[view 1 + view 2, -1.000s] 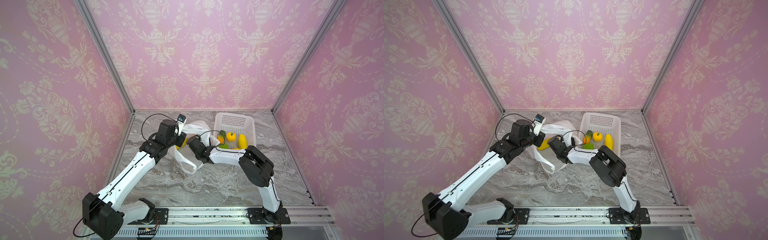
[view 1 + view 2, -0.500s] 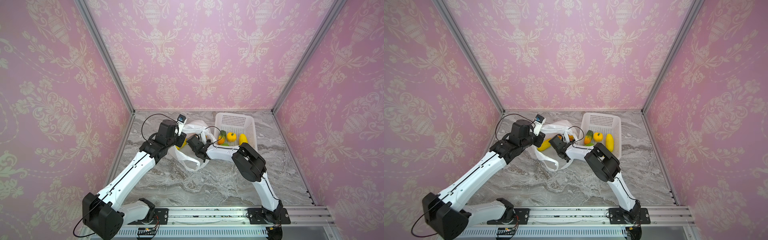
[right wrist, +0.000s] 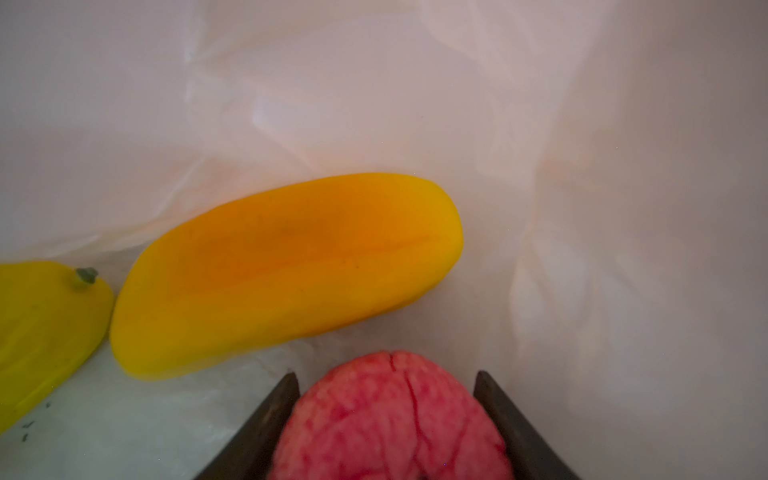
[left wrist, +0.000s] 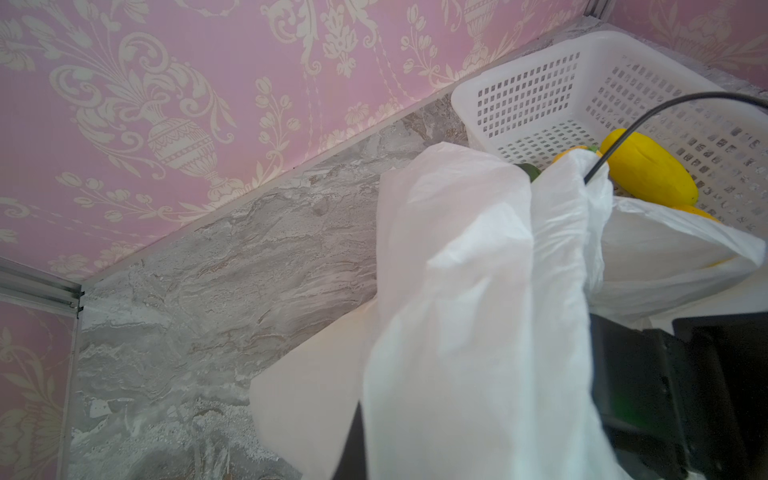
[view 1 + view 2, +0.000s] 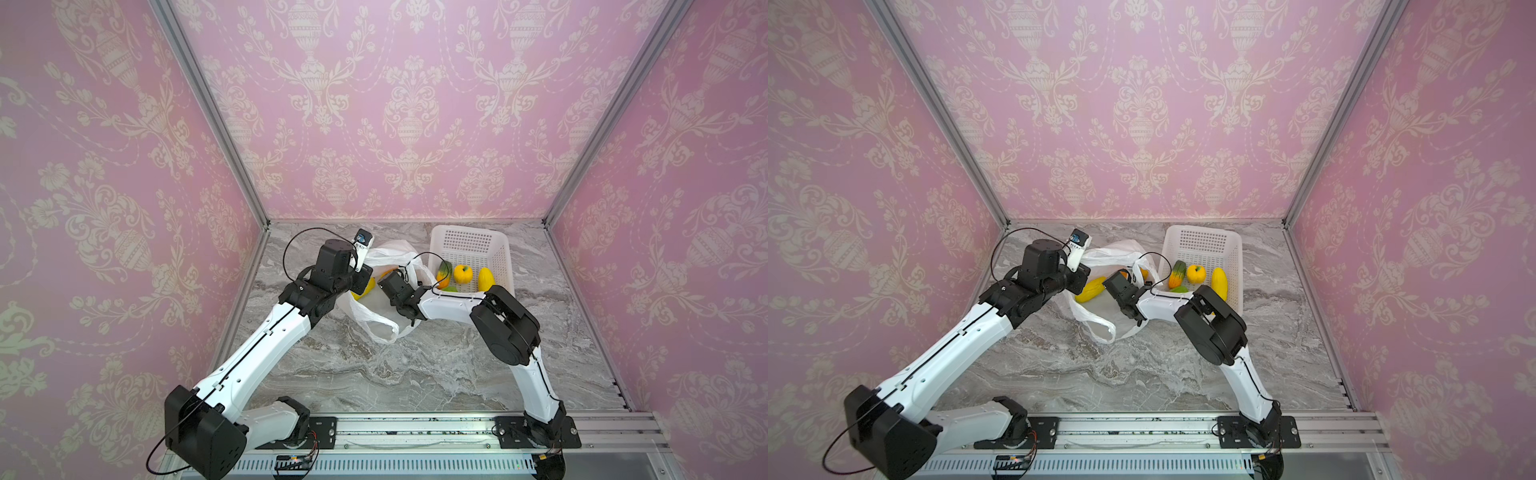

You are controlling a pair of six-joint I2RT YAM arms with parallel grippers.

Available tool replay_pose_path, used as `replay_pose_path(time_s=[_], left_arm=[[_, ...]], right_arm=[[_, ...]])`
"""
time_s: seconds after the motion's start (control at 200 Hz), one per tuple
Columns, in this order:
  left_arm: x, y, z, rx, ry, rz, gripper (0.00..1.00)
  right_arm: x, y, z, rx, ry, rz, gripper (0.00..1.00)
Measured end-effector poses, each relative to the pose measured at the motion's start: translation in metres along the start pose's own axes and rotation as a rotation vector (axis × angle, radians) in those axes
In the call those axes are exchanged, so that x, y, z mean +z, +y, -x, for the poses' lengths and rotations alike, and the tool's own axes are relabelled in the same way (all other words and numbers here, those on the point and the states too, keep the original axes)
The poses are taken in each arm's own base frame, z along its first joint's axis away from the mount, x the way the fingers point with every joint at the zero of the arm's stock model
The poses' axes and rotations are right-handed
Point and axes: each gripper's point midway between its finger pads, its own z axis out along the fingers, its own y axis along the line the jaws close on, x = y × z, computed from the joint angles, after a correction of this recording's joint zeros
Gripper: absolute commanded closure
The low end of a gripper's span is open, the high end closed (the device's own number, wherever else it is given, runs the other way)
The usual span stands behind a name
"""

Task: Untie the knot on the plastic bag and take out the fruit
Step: 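Close the right gripper on the pink fruit, then lift the pink fruit out of the bag and carry it over the basket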

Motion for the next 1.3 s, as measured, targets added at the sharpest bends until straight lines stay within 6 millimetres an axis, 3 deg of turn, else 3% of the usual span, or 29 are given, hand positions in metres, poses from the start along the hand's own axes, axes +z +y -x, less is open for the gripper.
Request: replay_pose_path(time_s=[0.105, 0.39, 0.53, 0.701, 0.981, 1.156, 1.296], left_arm=[[0.000, 0.000, 0.000, 0.000, 0.000, 0.000, 0.95], [0.000, 0.000, 0.000, 0.000, 0.000, 0.000, 0.95], [0.000, 0.000, 0.000, 0.000, 0.000, 0.000, 0.95], [0.000, 0.000, 0.000, 0.000, 0.000, 0.000, 0.95], [0.000, 0.000, 0.000, 0.000, 0.000, 0.000, 0.94], [0.000, 0.000, 0.000, 0.000, 0.000, 0.000, 0.94], [0.000, 0.000, 0.000, 0.000, 0.000, 0.000, 0.94]], right_arm=[[-0.023, 0.006, 0.009, -0.014, -0.034, 0.040, 0.56], [-0.118, 0.061, 0.033, -0.084, -0.208, 0.257, 0.58], [-0.148, 0.062, 0.032, -0.116, -0.274, 0.313, 0.58], [-0.174, 0.039, 0.031, -0.115, -0.343, 0.351, 0.57], [-0.219, -0.014, 0.047, 0.026, -0.505, 0.426, 0.57], [-0.231, -0.048, 0.047, 0.123, -0.587, 0.413, 0.57], [-0.227, -0.087, 0.044, 0.221, -0.628, 0.339, 0.57]])
